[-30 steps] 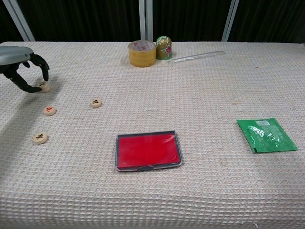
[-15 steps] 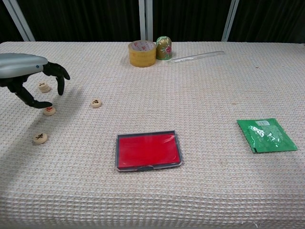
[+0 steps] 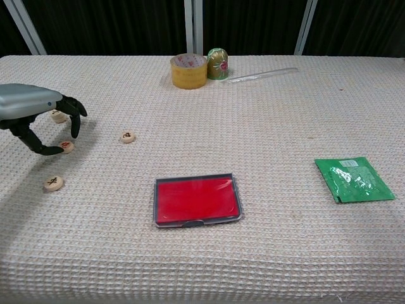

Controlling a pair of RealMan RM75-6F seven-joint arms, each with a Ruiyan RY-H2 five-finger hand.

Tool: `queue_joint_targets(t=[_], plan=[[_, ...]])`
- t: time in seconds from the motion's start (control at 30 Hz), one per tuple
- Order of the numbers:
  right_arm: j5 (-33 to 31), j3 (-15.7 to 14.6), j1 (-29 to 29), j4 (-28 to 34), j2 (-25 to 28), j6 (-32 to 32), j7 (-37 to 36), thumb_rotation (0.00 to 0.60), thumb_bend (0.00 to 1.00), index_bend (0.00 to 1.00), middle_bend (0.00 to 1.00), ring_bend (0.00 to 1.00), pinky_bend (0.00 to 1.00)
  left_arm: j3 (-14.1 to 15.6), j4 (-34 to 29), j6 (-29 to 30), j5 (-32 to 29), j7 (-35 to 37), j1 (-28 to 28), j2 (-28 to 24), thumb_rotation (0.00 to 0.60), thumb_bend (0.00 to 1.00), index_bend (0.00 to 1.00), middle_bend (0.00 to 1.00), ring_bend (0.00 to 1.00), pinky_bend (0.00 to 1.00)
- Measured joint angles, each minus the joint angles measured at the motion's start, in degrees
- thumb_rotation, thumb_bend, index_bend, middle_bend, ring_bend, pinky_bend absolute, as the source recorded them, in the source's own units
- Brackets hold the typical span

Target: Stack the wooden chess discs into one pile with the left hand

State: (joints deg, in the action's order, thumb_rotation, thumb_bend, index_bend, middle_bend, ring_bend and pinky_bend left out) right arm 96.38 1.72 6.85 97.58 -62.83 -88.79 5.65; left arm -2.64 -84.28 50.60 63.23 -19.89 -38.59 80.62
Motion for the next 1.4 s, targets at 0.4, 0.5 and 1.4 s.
queue_joint_targets(t=[0.4, 0.5, 1.4], plan=[[0.3, -0.1, -0.5, -0.1, 0.0, -0.6, -0.3, 0.6, 0.3, 0.13, 0.21, 0.04, 0.14, 0.3, 1.3, -0.1, -0.6, -1.2, 0.0, 1.0, 0.6, 0.34, 0.47, 0.14, 0.11, 0.17], [0.4, -0.1, -0.6, -0.1, 0.0, -0.7, -0.3, 0.6, 0.3, 0.13, 0.21, 0.04, 0.14, 0.2, 1.5, 0.0, -0.3, -0.8, 0.1, 1.2, 0.6, 0.37, 0.51, 0.14, 0.11, 0.17], [0.3, 0.1, -0.9, -0.5, -0.2, -0.7, -0.6, 0.6, 0.3, 0.13, 0.21, 0.04, 0.14, -7.2, 15.4, -5.6, -12.2, 3.1, -3.9, 3.5, 0.6, 0.37, 0.5, 0.14, 0.11, 0.17]])
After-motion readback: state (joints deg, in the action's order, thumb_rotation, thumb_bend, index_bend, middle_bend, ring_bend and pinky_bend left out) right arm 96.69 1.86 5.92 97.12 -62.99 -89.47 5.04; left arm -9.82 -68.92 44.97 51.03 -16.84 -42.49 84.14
